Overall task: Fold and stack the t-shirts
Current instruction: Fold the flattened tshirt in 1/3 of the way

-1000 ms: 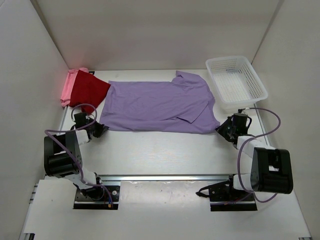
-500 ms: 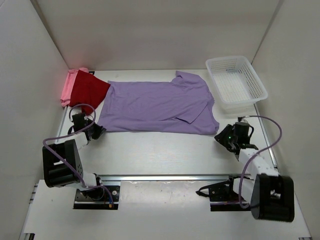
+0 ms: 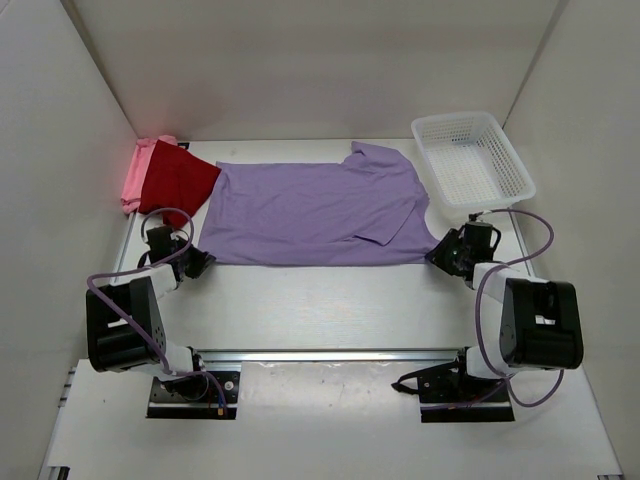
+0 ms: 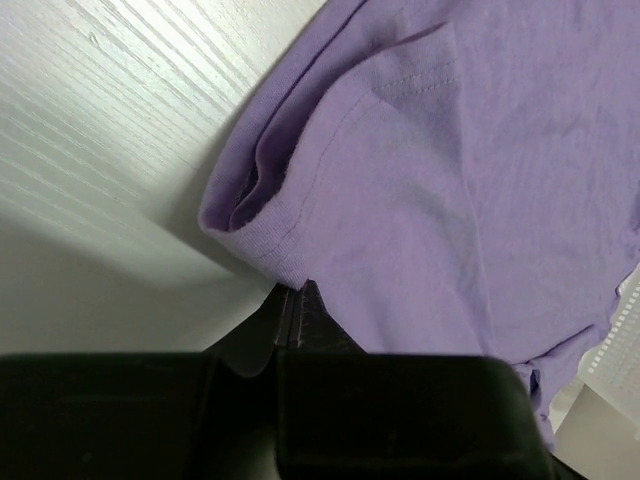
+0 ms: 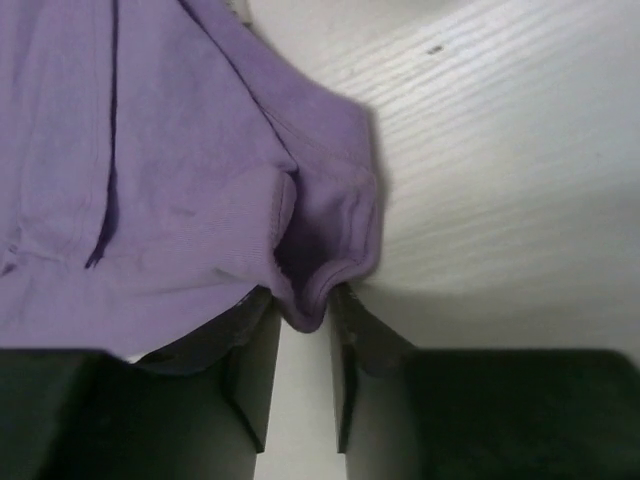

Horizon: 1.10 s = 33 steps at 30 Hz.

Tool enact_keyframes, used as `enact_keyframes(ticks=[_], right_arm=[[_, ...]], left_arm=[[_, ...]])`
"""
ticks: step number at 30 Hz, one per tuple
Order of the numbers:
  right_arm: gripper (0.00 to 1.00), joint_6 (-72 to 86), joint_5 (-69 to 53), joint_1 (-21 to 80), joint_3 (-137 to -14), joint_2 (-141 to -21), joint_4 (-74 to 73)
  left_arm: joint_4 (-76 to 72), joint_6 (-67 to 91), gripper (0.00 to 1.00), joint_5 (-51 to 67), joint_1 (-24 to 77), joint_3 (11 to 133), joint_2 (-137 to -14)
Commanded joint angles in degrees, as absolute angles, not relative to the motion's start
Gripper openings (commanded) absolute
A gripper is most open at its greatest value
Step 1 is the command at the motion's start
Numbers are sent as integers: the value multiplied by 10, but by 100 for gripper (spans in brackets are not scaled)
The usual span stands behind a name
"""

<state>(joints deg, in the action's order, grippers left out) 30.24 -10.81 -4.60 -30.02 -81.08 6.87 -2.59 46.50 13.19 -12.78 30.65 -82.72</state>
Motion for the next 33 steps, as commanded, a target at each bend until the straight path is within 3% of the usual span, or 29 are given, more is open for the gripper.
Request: enact_keyframes(ticks=[1,3,5,10,18,26,30,31,33], right_arm=[[22,315,-110,-56,-302,-811,101],[6,326,-99,-59,-296,-802,99],[0,331,-95,-55,-291,-780,80],[0,333,-70,-59,-242,-684,13],[0,319,-118,-108,-175,-502,-123],[0,348,-128,-84,-226,-466,-277],[0,345,-101,-71,-263,-425,-331],[9,337,-91,-68,-281,-432,-337],[37,295,-75,-60,-313,-445,-344]], left_arm=[[-43,470,0,148,-126,301,-820],[-42,468,0,144,-122,301,-822],[-32,457,0,142,-127,314,-828],[20,437,0,129,-148,306,-804],[143,368,0,96,-133,245,-667],[311,370,3,105,-112,200,-534],[337,374,22,131,-105,230,-524],[339,367,30,135,-98,252,-526],[353,357,70,118,-80,296,-534]])
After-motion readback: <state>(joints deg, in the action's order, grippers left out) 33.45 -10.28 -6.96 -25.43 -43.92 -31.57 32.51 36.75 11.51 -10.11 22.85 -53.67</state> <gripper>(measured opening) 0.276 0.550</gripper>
